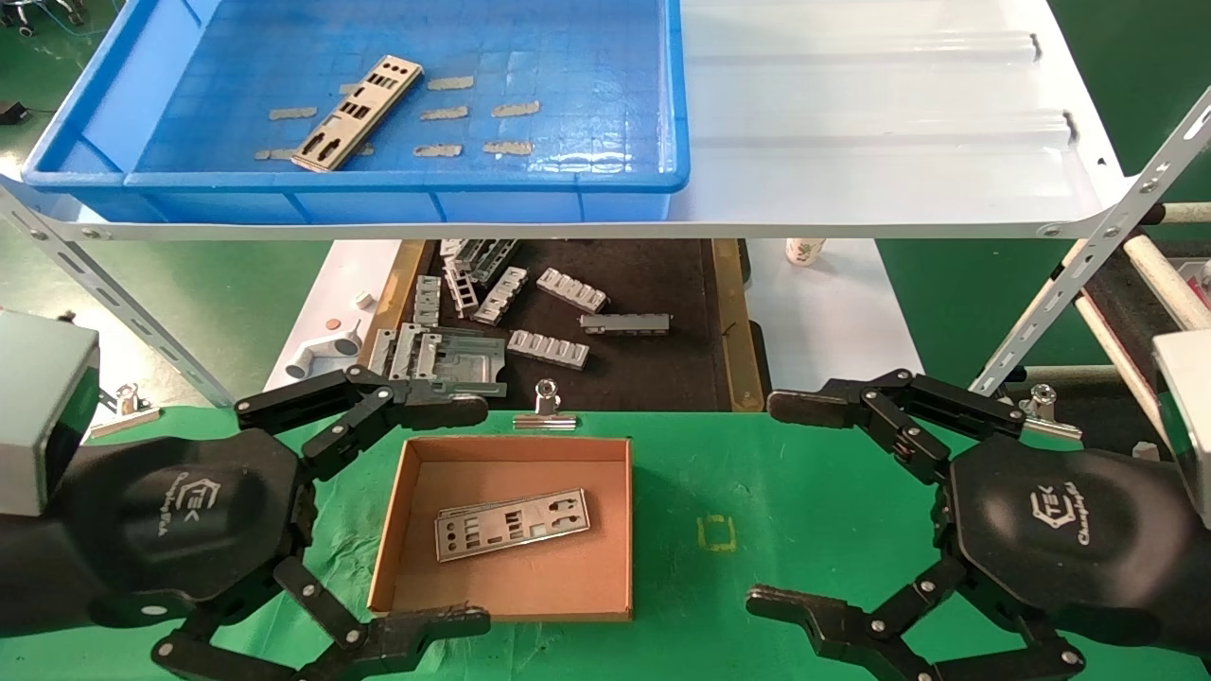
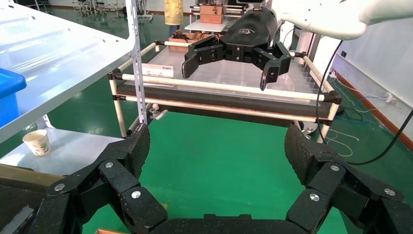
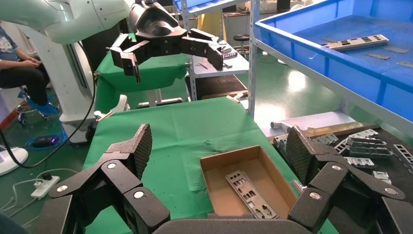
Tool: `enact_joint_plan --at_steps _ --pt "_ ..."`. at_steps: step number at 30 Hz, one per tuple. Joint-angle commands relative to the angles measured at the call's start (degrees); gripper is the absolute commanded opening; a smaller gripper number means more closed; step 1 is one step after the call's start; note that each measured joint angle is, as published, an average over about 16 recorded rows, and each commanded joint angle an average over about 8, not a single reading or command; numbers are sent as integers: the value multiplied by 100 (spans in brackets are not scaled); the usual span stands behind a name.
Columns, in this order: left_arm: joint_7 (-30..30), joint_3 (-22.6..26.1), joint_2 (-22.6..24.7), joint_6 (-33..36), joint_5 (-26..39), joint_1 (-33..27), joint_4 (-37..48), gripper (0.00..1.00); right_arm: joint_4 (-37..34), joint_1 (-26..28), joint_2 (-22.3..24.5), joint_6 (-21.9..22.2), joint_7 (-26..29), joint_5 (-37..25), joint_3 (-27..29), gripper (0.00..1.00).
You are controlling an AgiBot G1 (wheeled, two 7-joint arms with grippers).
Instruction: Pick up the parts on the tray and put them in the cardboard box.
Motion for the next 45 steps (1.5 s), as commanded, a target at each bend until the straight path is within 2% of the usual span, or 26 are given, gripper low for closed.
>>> enact_joint_plan --at_steps 1,45 --pt "0 0 0 0 0 0 0 100 0 0 0 0 0 0 0 100" --pt "0 0 0 0 -1 0 0 100 0 0 0 0 0 0 0 100"
